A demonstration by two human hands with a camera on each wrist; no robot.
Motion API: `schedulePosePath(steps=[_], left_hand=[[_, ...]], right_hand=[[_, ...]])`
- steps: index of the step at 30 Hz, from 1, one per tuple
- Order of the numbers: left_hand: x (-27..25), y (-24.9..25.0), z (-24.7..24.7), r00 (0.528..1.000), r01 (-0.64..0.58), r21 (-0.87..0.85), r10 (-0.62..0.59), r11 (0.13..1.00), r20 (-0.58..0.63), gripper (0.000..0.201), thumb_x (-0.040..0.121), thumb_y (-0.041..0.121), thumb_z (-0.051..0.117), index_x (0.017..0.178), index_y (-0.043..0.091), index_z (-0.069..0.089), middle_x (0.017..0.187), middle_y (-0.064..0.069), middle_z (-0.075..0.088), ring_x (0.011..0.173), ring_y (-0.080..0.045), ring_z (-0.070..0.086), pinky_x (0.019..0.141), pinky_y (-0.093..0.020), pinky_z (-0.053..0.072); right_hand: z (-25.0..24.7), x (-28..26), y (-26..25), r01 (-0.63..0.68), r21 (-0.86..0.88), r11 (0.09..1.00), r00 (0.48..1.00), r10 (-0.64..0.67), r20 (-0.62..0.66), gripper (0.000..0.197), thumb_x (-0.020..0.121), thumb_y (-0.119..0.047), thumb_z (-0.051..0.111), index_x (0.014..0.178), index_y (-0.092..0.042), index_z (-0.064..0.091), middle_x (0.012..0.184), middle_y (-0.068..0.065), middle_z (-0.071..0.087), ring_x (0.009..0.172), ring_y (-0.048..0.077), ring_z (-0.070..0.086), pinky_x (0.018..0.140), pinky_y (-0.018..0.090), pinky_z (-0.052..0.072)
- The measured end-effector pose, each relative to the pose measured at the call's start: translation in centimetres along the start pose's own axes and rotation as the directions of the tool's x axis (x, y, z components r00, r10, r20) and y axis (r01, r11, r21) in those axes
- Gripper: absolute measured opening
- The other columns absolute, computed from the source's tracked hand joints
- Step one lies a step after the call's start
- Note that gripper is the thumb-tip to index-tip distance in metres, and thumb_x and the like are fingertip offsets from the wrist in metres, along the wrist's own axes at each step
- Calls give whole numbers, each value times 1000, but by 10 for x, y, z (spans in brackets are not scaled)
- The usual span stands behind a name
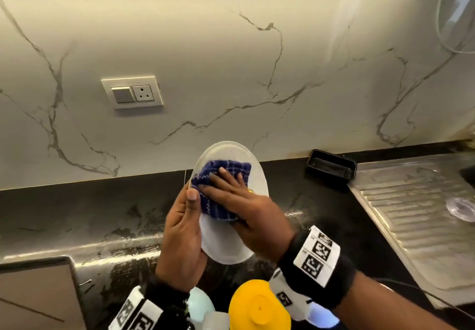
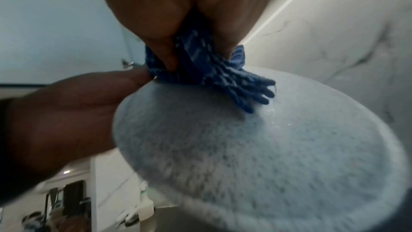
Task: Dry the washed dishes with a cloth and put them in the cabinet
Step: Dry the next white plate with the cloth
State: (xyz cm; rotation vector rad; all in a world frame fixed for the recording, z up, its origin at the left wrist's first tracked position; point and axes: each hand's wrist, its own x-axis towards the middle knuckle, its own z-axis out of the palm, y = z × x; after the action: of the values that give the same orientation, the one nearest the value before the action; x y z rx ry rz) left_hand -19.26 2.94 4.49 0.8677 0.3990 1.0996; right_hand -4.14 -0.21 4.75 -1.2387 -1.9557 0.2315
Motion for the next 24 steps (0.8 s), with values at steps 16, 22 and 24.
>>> schedulePosePath(steps=[16,22,24], left_hand=[[14,14,-2,991,-129,187,118,974,66,66,82,59,74,133,18,64,141,-17,59,134,-36,54,108,-48,46],[11,13,2,994,-98,201,85,975,74,65,78,62,75,127,20,69,133,-14,65,121,-31,64,90,-41,59],[10,11,3,995,-76,257,56,963,84,68,73,69,75,125,25,71,133,-10,66,122,-28,63,89,-38,58]], right_hand=[[-5,28,-4,63,-276,959,992,-91,-92,59,96,-9,49,152,-24,36,158,2,35,151,25,16,118,66,10],[-34,28,52,-181,-2,983,972,179,-154,66,93,-9,50,149,-41,37,160,-15,27,152,10,14,121,57,18],[-39,28,64,-302,165,939,923,331,-198,71,92,-4,55,149,-44,39,160,-17,27,152,9,13,123,54,14]])
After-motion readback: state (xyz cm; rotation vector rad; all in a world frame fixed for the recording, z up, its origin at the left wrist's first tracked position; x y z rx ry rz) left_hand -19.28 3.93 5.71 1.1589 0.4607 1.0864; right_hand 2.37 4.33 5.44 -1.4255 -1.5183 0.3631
